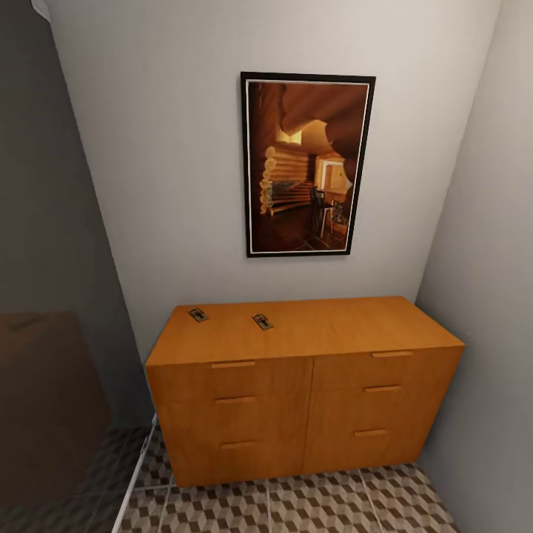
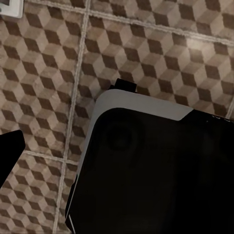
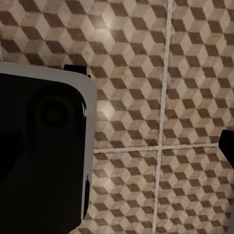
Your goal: Take the four mousetraps from the cabinet in the bathroom and place them on the bathroom floor. Make sure all four end up on the same floor surface, and ensure that at least two of them are either under or directly next to the same bathroom sink.
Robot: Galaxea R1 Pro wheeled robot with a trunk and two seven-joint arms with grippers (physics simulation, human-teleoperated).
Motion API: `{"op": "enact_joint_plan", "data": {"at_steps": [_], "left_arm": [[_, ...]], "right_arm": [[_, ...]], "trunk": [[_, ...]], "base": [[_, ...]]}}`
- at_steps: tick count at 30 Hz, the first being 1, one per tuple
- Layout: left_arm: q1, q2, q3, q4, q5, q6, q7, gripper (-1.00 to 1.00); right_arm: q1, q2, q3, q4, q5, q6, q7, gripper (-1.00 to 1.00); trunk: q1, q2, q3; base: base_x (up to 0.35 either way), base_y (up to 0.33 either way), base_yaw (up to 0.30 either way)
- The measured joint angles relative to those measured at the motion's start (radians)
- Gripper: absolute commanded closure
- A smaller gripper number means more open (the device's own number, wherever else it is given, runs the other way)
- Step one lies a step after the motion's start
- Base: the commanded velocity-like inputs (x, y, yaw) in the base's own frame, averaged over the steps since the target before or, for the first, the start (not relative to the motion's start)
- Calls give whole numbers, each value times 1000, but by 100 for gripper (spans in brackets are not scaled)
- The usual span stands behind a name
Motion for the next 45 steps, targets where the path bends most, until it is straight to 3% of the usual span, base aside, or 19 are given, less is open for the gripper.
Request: {"op": "enact_joint_plan", "data": {"at_steps": [14, 20, 23, 25, 32, 33, 45], "left_arm": [[0, 2, -2, -6, -5, 0, 1, -100], [0, 6, -8, -80, -9, 10, 4, -100], [0, 10, -10, -170, -14, 20, 7, -100], [0, 19, -10, -269, -17, 43, 9, -100], [0, 67, -9, -532, -22, 169, 9, -100], [0, 81, -9, -613, -23, 210, 9, -100], [0, 149, -9, -1097, -25, 415, 11, -100]], "right_arm": [[1, -4, 2, -27, 9, 18, 11, -100], [6, -5, 0, -228, 9, 199, 15, -100], [7, -5, -4, -378, 4, 318, 15, -100], [7, -6, -6, -542, 0, 434, 16, -100], [8, -7, -19, -860, -3, 630, 16, -100], [8, -6, -32, -919, -3, 666, 16, -100], [8, -12, -107, -1151, 4, 781, 12, -100]], "trunk": [[0, 0, 0], [0, 0, 0], [0, 0, 0], [0, 0, 0], [0, 0, 0], [0, 0, 0], [0, 0, 0]], "base": [[0, 0, 0], [0, 0, 0], [0, 0, 0], [0, 0, 0], [0, 0, 0], [0, 0, 0], [0, 0, 0]]}}
